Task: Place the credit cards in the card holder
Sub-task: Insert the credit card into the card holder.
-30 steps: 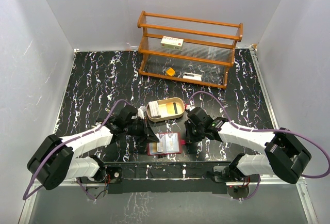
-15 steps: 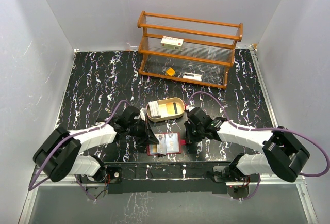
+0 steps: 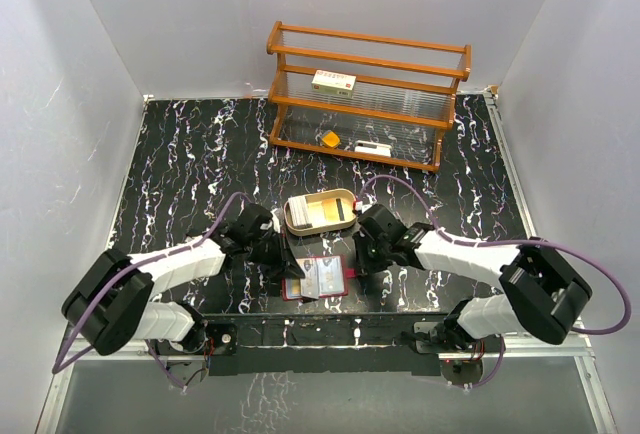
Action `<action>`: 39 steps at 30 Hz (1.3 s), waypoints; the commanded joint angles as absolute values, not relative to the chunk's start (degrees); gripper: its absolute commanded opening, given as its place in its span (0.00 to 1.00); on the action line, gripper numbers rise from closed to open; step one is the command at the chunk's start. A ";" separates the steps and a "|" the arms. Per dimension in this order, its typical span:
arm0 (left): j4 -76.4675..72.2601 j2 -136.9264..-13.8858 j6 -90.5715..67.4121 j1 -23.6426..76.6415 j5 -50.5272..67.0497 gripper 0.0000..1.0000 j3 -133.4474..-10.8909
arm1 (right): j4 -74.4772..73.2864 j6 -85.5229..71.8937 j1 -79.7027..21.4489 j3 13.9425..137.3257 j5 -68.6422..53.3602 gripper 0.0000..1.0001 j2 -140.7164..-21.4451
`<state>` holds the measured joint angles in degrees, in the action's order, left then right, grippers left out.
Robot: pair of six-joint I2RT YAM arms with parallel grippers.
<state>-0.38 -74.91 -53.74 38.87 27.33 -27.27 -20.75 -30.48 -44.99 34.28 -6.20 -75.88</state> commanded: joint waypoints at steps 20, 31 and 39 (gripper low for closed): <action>6.48 -74.36 -54.26 39.12 26.54 0.00 -30.90 | -20.28 -21.24 -45.35 39.64 -9.79 0.00 -81.13; 11.89 -76.60 -53.03 39.11 19.07 0.00 -31.60 | -18.98 -23.54 -45.32 39.19 -10.09 0.00 -82.18; 11.51 -78.12 -54.54 39.11 17.57 0.00 -31.87 | -18.77 -24.14 -45.35 39.61 -10.24 0.00 -82.38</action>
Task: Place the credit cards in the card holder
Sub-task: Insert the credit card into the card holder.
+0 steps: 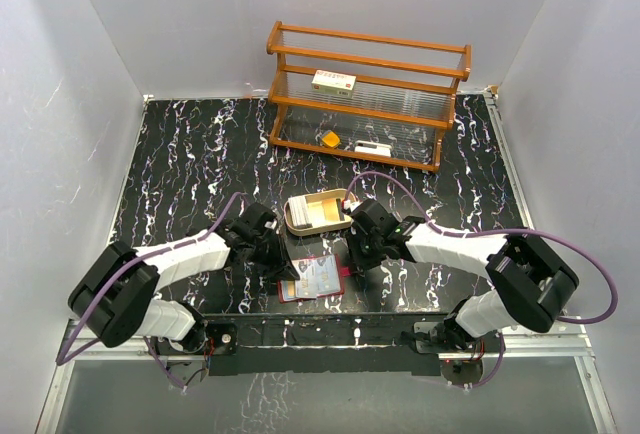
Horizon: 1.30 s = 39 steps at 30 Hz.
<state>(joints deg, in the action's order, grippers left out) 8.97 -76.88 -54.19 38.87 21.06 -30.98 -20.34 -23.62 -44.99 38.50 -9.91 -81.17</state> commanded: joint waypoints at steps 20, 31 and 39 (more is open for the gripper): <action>7.63 -81.50 -55.09 39.10 16.70 0.00 -33.16 | -15.54 -28.05 -45.35 37.13 -10.54 0.00 -80.47; 12.44 -82.88 -44.51 39.11 16.26 0.00 -36.51 | -14.21 -28.78 -45.35 35.74 -11.37 0.01 -80.42; 12.90 -85.35 -41.81 39.11 17.73 0.00 -38.72 | -12.41 -30.28 -45.44 33.95 -11.46 0.01 -80.24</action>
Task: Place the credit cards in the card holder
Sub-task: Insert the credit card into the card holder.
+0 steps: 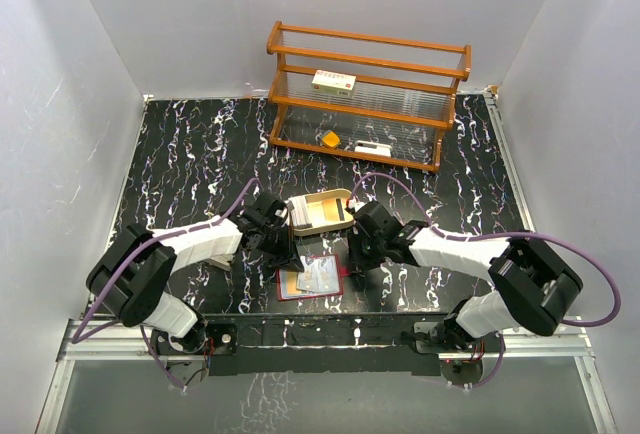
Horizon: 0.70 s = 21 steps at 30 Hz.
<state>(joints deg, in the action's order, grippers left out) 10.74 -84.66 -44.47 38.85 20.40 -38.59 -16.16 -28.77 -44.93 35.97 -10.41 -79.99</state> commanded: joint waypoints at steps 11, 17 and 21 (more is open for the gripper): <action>13.67 -81.54 -44.95 39.11 15.28 0.00 -36.84 | -11.10 -33.69 -45.44 33.27 -12.00 0.00 -79.38; 3.47 -77.06 -55.22 39.17 16.05 0.00 -27.87 | -4.72 -40.39 -45.44 28.83 -12.70 0.00 -78.42; 1.29 -75.13 -57.29 39.20 15.36 0.00 -26.37 | -2.24 -43.46 -45.60 26.64 -12.87 0.00 -77.18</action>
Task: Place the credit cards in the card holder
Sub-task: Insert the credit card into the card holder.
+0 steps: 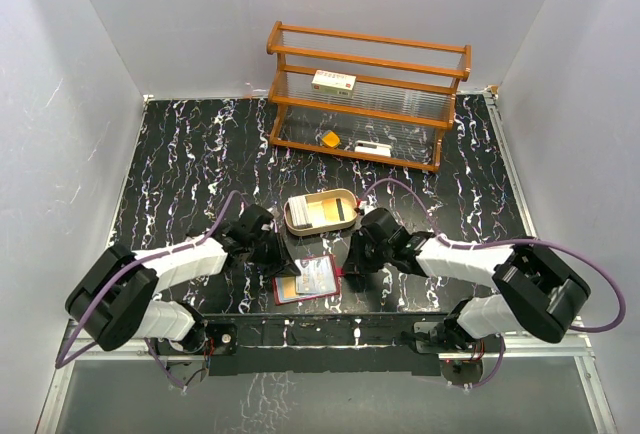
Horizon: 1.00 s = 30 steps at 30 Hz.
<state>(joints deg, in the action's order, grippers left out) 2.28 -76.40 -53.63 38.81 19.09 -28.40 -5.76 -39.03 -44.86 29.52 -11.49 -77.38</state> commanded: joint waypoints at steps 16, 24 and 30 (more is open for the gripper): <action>-8.69 -71.35 -64.33 39.92 14.50 0.00 -20.57 | -2.60 -48.23 -45.62 23.35 -8.67 0.00 -70.79; -9.54 -69.48 -66.16 42.35 12.87 0.00 -19.55 | -0.98 -49.20 -45.66 23.76 -8.70 0.00 -71.37; -8.16 -67.52 -66.58 43.12 10.47 0.00 -20.26 | 0.00 -51.65 -45.70 22.78 -8.02 0.00 -69.37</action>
<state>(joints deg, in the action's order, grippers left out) -9.08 -69.30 -65.76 42.37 13.69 -20.18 -2.83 -49.60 -45.28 23.66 -8.93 -71.61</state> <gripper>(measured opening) 0.009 0.034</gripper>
